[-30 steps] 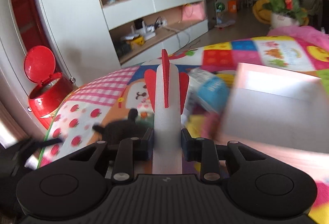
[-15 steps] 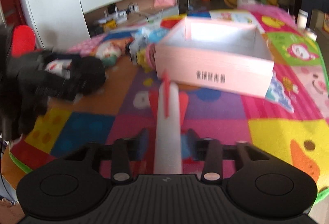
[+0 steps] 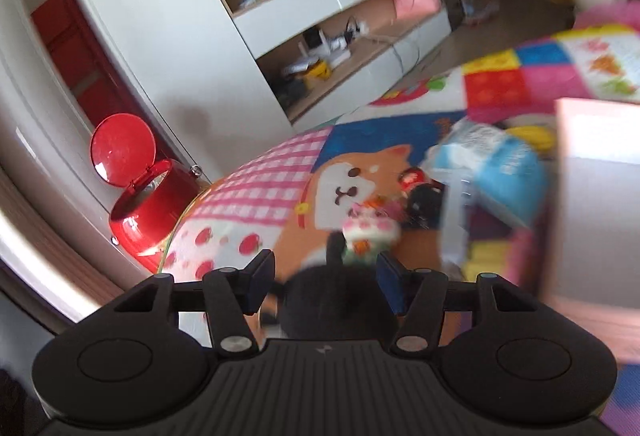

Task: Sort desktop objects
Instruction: 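Grasp the black plush toy with the left tool while the right tool holds the rocket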

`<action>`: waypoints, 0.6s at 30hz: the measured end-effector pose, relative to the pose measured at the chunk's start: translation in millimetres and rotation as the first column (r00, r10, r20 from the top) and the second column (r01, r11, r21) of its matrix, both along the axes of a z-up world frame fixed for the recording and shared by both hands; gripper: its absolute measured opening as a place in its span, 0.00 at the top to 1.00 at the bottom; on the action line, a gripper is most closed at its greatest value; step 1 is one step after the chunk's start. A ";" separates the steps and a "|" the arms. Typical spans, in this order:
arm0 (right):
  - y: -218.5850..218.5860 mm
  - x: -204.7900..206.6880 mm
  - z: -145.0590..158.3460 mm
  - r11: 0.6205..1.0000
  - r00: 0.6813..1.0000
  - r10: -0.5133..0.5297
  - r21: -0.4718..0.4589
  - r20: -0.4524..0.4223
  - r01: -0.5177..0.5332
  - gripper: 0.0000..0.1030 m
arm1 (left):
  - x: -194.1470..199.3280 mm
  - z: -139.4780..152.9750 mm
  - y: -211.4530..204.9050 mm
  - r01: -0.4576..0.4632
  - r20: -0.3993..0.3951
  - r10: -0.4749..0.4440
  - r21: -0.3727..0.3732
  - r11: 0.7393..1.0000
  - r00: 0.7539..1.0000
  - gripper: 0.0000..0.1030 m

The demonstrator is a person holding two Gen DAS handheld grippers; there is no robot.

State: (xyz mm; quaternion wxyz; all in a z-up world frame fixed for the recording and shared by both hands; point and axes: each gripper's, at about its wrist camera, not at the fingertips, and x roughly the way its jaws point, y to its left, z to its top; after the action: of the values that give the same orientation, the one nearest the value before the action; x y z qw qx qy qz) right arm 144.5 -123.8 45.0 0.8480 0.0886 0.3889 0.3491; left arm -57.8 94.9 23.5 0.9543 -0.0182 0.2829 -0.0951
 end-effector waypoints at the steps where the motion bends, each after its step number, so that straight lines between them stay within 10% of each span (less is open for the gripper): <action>1: 7.2 9.6 -5.3 1.000 1.000 0.002 -0.012 -0.020 -0.002 0.45 | -0.9 2.7 5.8 -0.022 0.014 0.022 -0.017 1.000 1.000 0.00; 7: 13.5 7.4 -40.1 0.999 0.987 0.047 0.011 -0.156 -0.045 0.44 | 0.5 12.1 40.6 -0.164 0.061 0.174 -0.144 0.976 0.983 0.00; 14: 27.8 -115.0 -18.0 0.932 0.932 0.301 -0.272 0.203 -0.241 0.43 | 3.2 25.5 52.9 -0.183 0.083 0.197 -0.155 0.971 0.977 0.00; 18: 28.6 -152.7 -2.9 0.900 0.884 0.391 -0.306 0.255 -0.310 0.33 | -1.5 31.2 50.6 -0.194 0.087 0.209 -0.149 0.970 0.974 0.00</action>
State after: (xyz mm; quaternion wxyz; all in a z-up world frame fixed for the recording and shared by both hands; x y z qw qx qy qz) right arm -8.2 -95.2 42.1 0.8246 -0.1498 0.3023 0.4541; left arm -59.4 145.5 54.7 0.9685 -0.1086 0.2234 -0.0179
